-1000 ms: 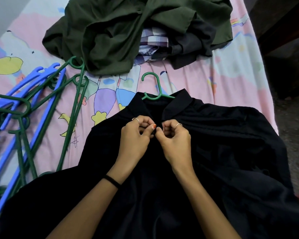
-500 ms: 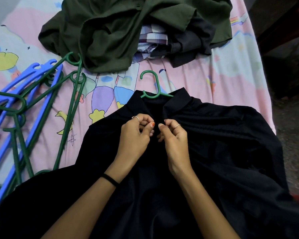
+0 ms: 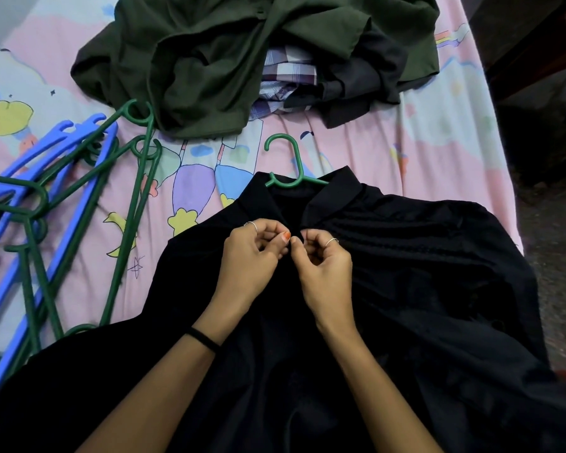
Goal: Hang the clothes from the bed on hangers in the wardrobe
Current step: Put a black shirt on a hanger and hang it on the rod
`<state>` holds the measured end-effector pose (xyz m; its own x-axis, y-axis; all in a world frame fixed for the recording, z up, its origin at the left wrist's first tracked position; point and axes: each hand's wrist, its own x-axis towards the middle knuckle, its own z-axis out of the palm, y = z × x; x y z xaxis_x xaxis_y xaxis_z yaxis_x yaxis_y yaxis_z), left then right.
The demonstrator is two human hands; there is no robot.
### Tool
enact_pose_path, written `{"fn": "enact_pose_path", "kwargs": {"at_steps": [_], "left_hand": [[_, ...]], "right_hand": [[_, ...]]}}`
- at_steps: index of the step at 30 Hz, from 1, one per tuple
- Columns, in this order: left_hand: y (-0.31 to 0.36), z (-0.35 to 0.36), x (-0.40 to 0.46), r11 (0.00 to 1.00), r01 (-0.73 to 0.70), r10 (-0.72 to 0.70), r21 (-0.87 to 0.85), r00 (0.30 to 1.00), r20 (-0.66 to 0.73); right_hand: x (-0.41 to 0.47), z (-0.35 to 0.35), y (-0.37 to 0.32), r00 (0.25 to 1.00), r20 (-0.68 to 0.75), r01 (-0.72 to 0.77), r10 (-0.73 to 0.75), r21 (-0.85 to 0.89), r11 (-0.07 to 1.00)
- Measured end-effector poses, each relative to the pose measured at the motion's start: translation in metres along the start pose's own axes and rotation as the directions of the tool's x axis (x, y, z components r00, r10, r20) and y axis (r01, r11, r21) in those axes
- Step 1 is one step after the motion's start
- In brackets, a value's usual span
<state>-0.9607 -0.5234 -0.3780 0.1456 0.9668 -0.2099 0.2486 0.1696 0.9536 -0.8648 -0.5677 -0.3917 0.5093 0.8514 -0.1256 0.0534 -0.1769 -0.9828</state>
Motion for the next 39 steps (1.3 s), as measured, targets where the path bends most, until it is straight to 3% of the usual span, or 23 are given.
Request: {"fn": "enact_pose_path", "kwargs": {"at_steps": [9, 24, 35, 39], "left_hand": [[-0.003, 0.007, -0.003, 0.976, 0.116, -0.130, -0.185, 0.989, -0.064], [-0.012, 0.006, -0.002, 0.999, -0.008, 0.004, -0.033, 0.992, -0.125], [-0.013, 0.016, -0.001, 0.999, 0.045, -0.046, -0.012, 0.994, -0.100], [-0.013, 0.015, 0.001, 0.998, 0.048, -0.041, 0.044, 0.989, -0.143]], "right_hand": [[-0.007, 0.008, 0.000, 0.991, -0.130, -0.002, 0.005, 0.019, 1.000], [0.005, 0.001, -0.014, 0.981, 0.038, -0.193, 0.190, 0.144, 0.970], [0.012, 0.000, -0.001, 0.989, 0.019, -0.141, 0.145, -0.135, 0.981], [0.008, 0.002, 0.003, 0.995, -0.003, -0.101, 0.102, -0.152, 0.983]]}}
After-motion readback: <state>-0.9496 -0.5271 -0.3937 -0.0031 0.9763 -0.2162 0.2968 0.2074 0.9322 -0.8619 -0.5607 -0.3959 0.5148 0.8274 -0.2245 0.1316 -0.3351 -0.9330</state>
